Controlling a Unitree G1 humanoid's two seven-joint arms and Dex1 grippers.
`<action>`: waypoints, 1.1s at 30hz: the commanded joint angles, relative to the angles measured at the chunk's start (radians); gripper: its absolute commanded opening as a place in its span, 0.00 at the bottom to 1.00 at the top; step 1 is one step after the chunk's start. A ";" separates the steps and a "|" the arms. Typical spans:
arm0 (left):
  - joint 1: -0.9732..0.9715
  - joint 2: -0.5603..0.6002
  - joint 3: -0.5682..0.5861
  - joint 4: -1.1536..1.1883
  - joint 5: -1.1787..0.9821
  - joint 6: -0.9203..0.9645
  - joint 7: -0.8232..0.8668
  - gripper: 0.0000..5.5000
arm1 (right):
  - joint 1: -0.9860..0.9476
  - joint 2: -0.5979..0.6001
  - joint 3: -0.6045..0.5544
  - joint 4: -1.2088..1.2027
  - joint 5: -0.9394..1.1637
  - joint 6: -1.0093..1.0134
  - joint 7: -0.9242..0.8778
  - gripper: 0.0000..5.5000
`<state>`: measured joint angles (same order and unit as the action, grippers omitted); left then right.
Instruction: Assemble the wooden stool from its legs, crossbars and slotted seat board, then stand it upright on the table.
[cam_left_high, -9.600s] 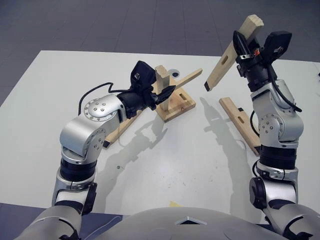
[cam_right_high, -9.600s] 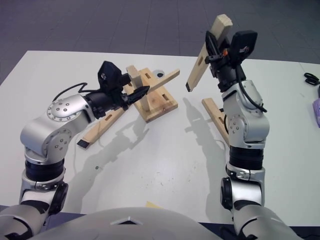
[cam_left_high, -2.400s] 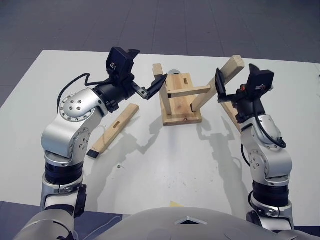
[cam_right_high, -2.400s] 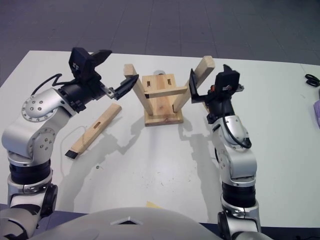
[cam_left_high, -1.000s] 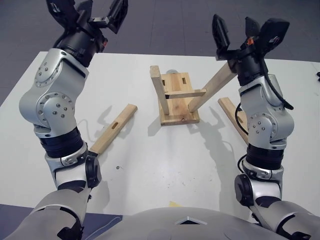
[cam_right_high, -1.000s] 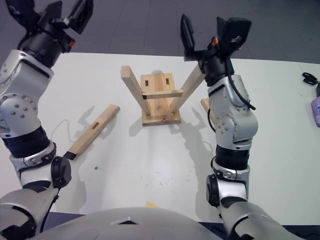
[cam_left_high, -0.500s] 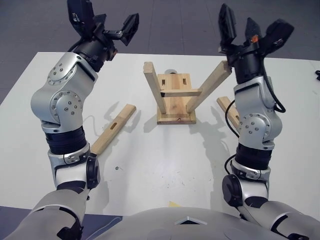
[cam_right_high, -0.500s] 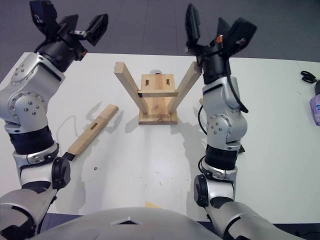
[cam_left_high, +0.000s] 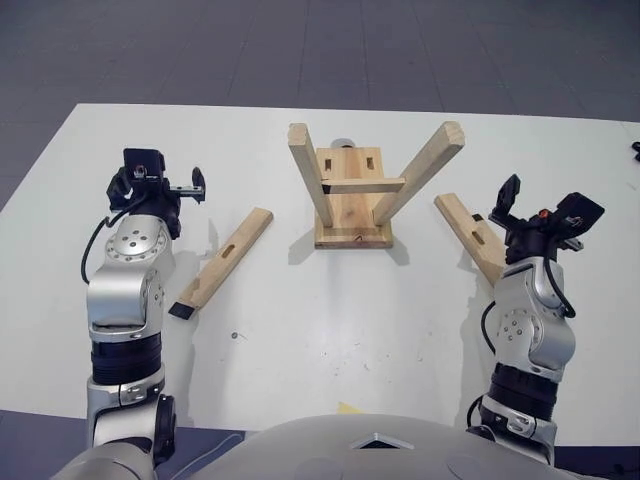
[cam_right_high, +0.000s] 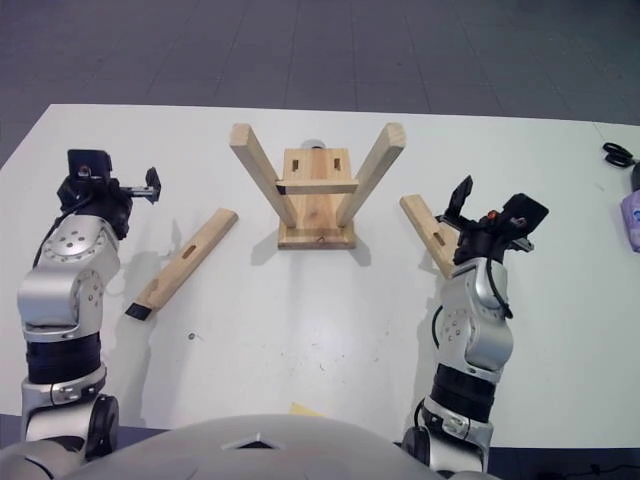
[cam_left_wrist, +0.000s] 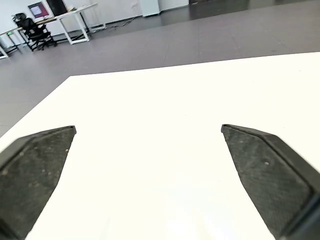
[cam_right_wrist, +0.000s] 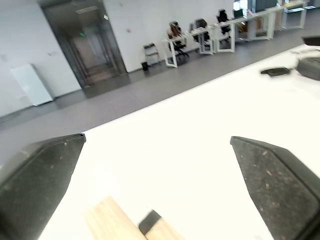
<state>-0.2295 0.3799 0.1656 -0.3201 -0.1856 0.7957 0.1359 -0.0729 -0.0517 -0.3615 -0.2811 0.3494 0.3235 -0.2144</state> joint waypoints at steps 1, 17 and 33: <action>-0.082 -0.076 -0.075 -0.009 0.012 -0.024 -0.024 0.98 | -0.076 0.004 0.016 0.041 -0.002 -0.030 0.017 0.98; -0.065 -0.243 -0.309 -0.072 0.029 0.021 -0.124 0.98 | -0.124 0.024 0.389 -0.159 0.057 0.255 0.201 0.98; -0.040 -0.193 -0.272 -0.004 0.108 -0.017 -0.177 0.98 | -0.053 -0.088 0.477 -0.198 0.085 0.377 0.404 0.98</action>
<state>-0.2464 0.2018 -0.0763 -0.3299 -0.0658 0.7950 -0.0096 -0.1375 -0.1183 0.0059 -0.4105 0.3499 0.6638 0.0408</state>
